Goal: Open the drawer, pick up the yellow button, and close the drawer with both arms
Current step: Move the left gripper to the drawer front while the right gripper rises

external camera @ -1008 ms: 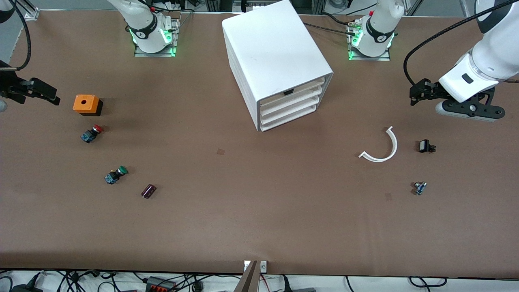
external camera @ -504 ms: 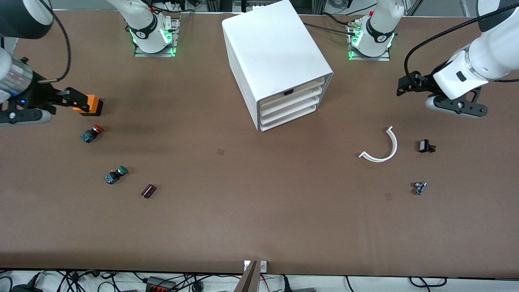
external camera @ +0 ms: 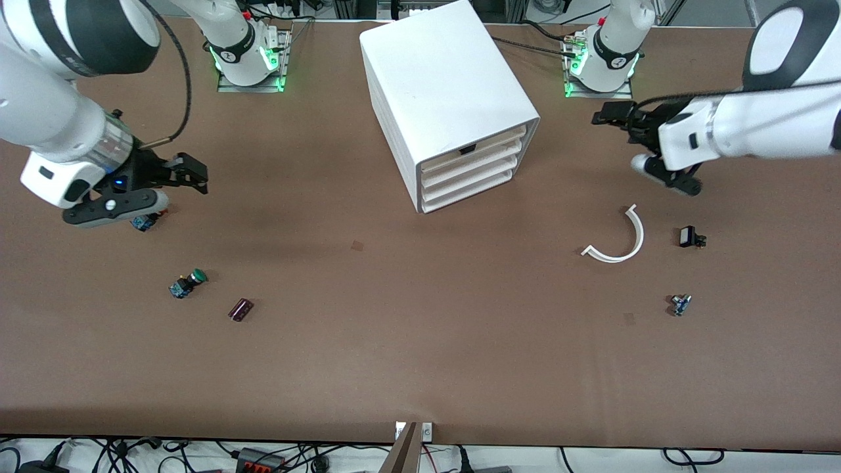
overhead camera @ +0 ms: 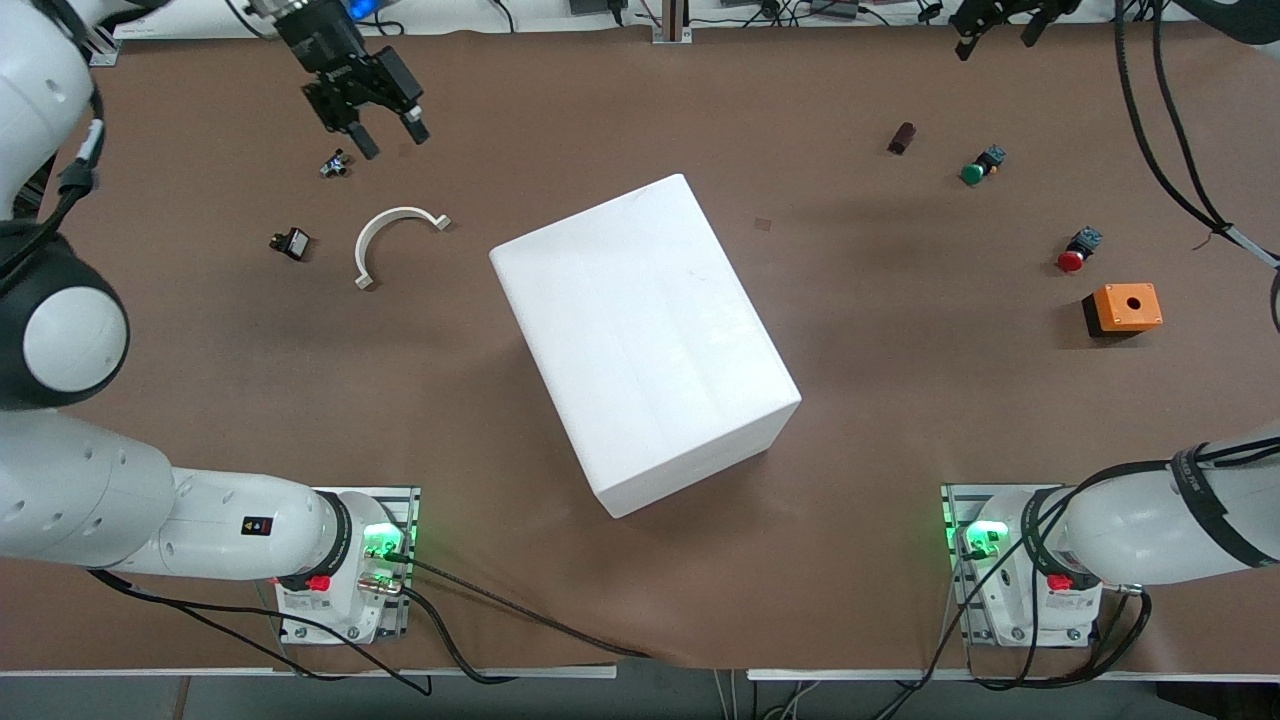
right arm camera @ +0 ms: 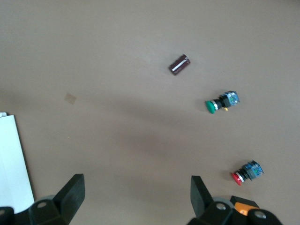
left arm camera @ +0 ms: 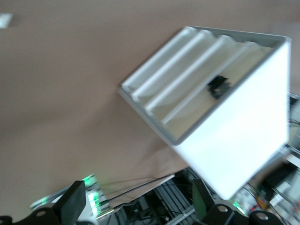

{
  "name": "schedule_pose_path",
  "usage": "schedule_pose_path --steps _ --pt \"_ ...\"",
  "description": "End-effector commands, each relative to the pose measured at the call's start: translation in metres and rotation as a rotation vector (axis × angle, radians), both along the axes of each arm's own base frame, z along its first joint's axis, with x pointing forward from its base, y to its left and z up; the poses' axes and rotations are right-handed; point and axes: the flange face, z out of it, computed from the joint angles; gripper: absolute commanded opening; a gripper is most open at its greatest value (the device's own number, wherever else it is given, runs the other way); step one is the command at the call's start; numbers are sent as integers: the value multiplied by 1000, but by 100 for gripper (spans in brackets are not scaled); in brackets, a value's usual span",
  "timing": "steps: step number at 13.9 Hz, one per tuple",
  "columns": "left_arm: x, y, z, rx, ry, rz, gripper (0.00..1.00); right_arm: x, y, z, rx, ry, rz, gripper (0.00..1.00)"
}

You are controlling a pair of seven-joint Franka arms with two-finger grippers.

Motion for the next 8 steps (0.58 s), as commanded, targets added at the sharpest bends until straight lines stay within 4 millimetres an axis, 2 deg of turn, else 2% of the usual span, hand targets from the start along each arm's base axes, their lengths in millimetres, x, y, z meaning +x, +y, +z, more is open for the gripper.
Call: schedule_pose_path --steps 1,3,5,6,8 --pt "22 -8 -42 -203 31 -17 100 6 18 -2 15 6 20 100" --pt "31 -13 -83 -345 -18 -16 100 12 29 -2 60 7 26 100" --pt "26 -25 -131 -520 -16 37 100 15 52 -6 86 10 49 100" --pt "21 -31 -146 -580 -41 52 100 19 66 -7 88 -3 69 100" --pt "7 -36 -171 -685 -72 78 100 29 81 -12 97 -32 85 100"
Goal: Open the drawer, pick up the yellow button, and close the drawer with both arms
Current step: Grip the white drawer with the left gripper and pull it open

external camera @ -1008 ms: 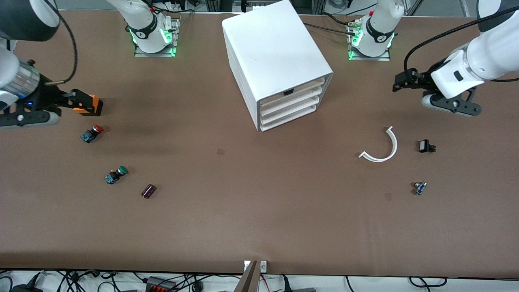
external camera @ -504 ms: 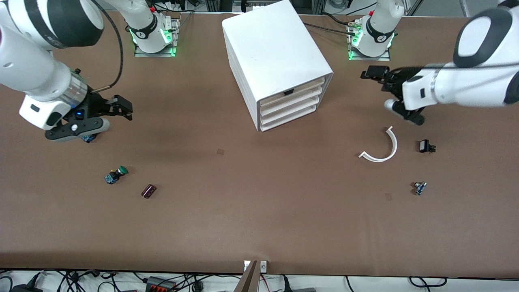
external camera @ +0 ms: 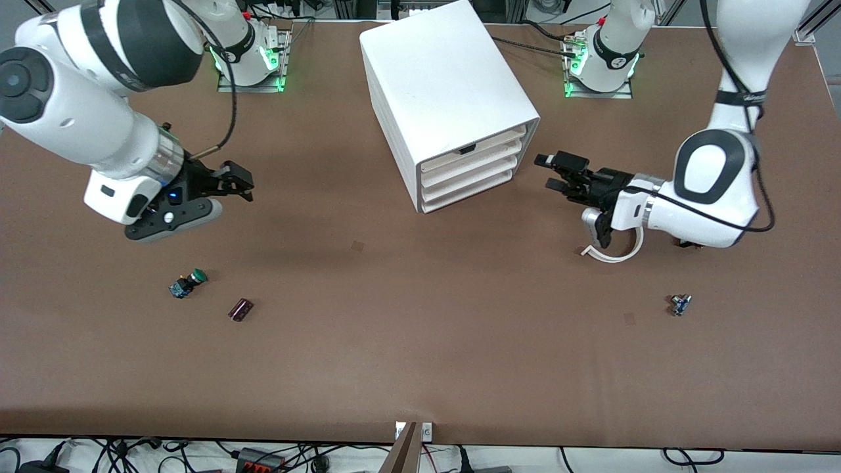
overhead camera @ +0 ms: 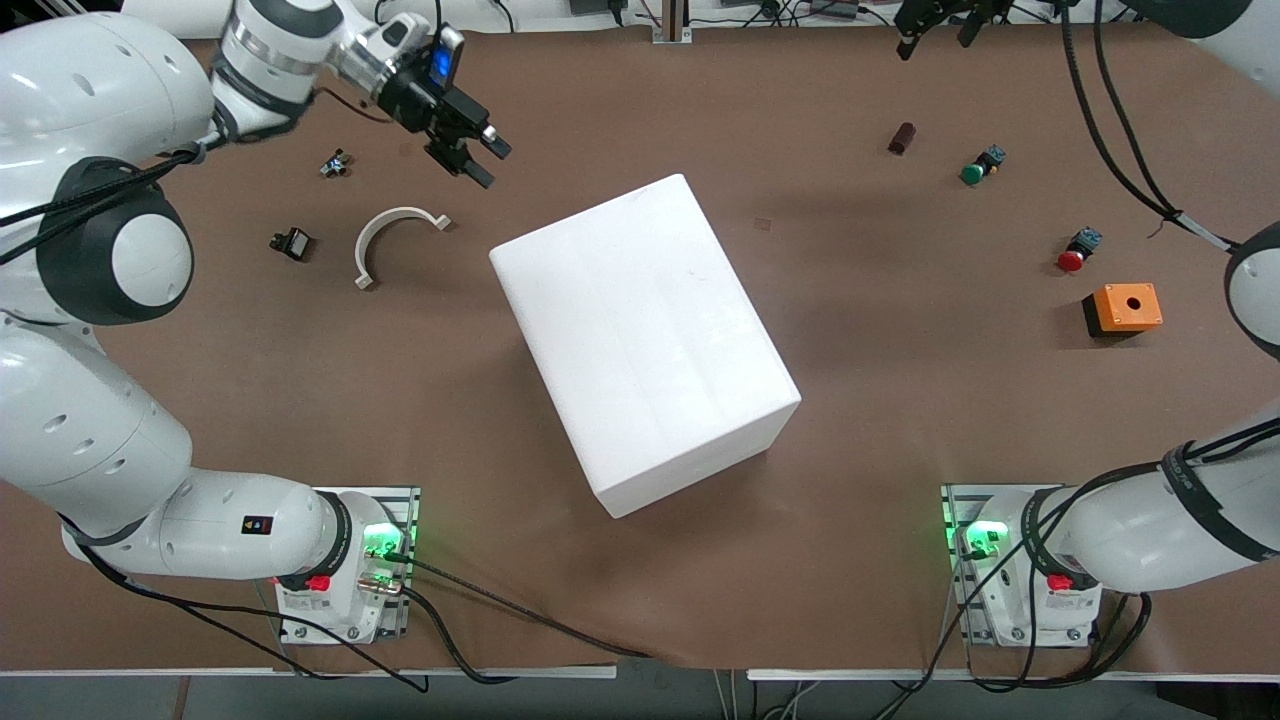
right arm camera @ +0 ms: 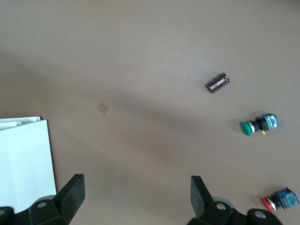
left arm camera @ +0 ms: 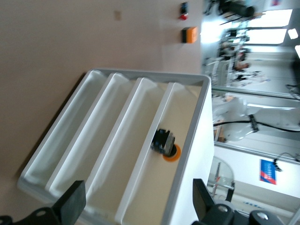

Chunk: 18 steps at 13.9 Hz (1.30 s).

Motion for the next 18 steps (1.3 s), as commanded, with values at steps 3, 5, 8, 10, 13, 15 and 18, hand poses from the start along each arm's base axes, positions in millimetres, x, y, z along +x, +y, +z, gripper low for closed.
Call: schedule_pose_path --steps 3,5,8,10,13,15,18 --pt "-47 -28 -47 -189 -19 13 100 17 21 -2 23 -26 22 100" --pt "-70 -44 -71 -236 -10 54 95 17 22 -1 26 -28 20 100" --pt "-82 -56 -97 -286 -6 44 82 17 24 -3 54 -15 -8 100" --pt "-87 -60 -108 -310 -21 35 68 18 24 -4 53 -14 -8 100" --pt "-89 -62 -107 -320 -13 27 28 17 25 -4 54 -14 -5 100" --pt "-87 -62 -106 -319 -14 28 9 18 24 -4 53 -14 -5 100" --pt "-81 -57 -104 -309 -15 35 4 19 25 5 59 -32 -3 100"
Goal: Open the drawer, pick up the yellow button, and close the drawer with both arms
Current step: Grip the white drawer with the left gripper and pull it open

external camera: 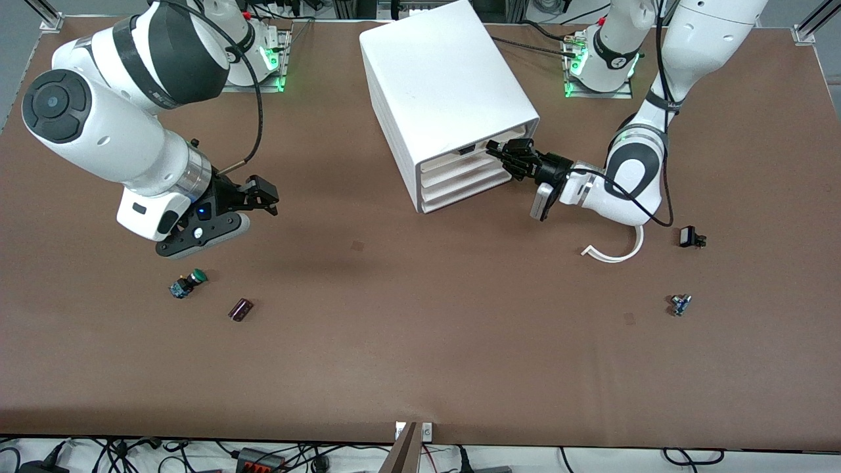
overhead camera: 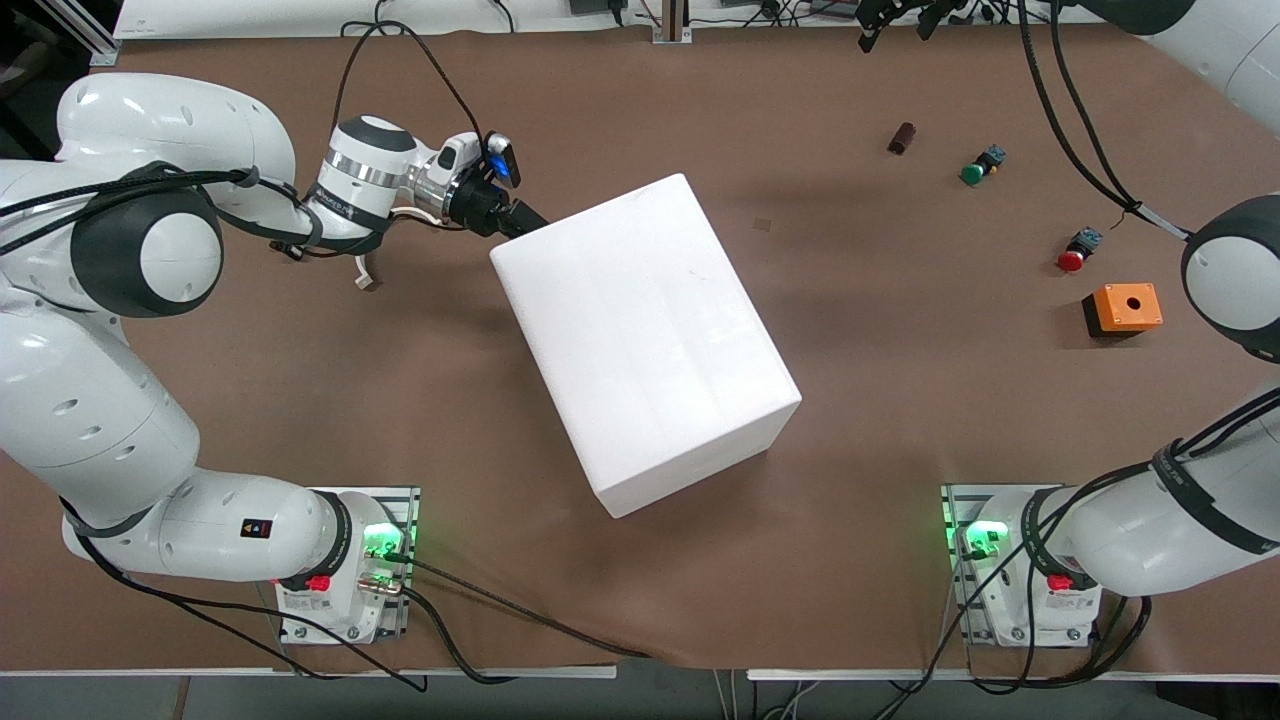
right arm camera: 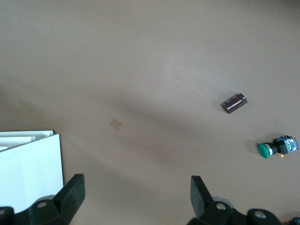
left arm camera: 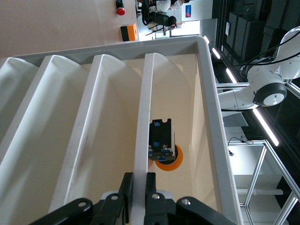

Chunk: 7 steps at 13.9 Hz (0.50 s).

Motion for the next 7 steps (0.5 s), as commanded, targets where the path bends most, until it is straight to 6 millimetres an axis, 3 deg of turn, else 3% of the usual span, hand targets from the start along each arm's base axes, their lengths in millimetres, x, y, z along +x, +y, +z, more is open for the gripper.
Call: schedule_pose_path --steps 1,7 --pt "12 4 2 11 -29 27 4 4 4 13 31 -15 -8 100" --pt "70 39 4 65 -75 44 6 4 23 12 74 -30 4 100"
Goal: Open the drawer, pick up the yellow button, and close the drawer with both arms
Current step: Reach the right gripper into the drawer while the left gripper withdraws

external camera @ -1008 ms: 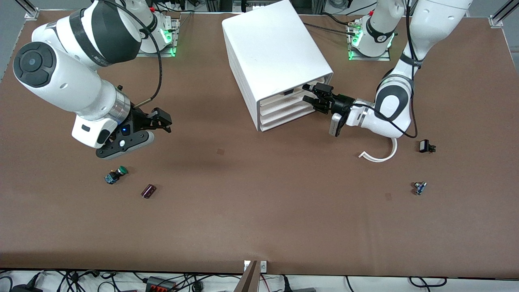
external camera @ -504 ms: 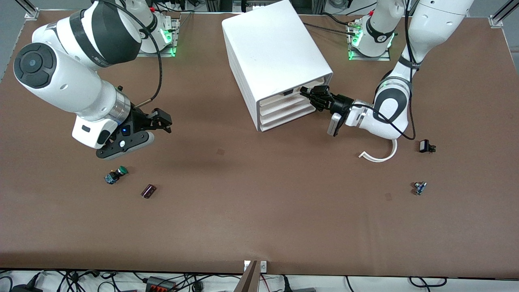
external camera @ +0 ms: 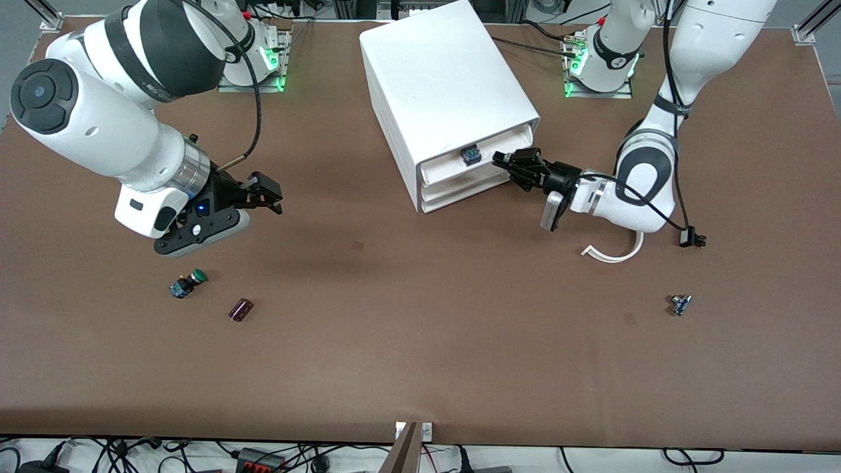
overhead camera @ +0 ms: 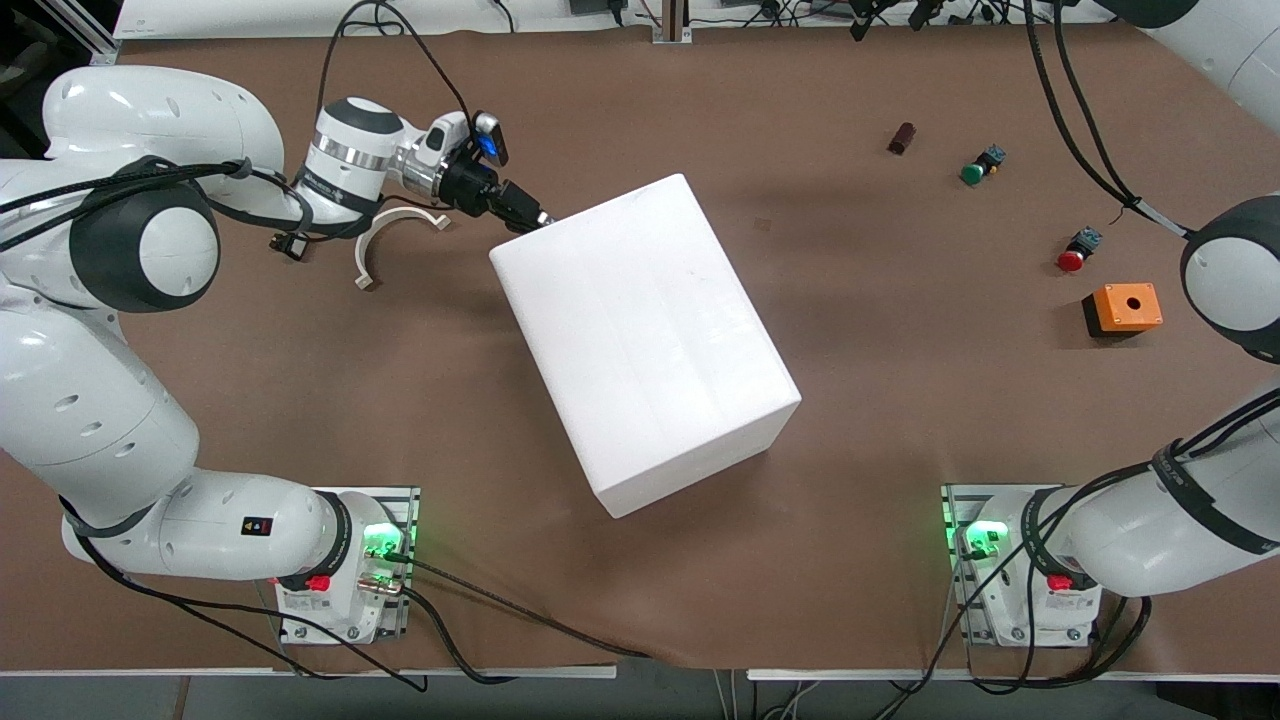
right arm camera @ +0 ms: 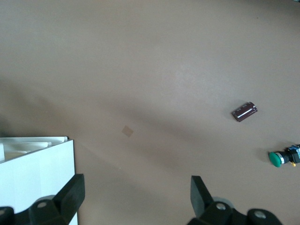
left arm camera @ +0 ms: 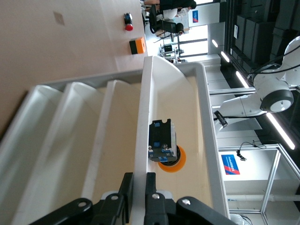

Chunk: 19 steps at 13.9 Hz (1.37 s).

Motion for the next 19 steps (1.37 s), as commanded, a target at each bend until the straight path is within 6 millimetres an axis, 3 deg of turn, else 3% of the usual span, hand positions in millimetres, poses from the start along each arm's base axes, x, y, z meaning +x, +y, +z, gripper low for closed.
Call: schedule_pose_path --steps 1,5,6,7,9,11,15,19 --pt "43 21 -9 38 -20 14 6 5 16 2 28 -24 5 100" --pt "68 32 -10 38 -51 33 9 -6 81 12 58 -79 24 100" --pt "69 34 -9 39 -55 35 41 -10 102 14 70 -89 11 98" --pt "69 37 -9 42 -59 32 99 -12 119 14 80 -100 12 97" --pt "70 41 -1 31 -45 27 100 -17 145 12 96 -125 31 93" --pt "81 53 24 73 11 12 100 -23 167 7 120 -143 4 87" --pt "118 77 113 342 74 -60 100 -58 240 -10 155 -160 -24 80" --pt "128 94 185 721 88 -27 100 -87 295 -30 165 -136 -42 69"
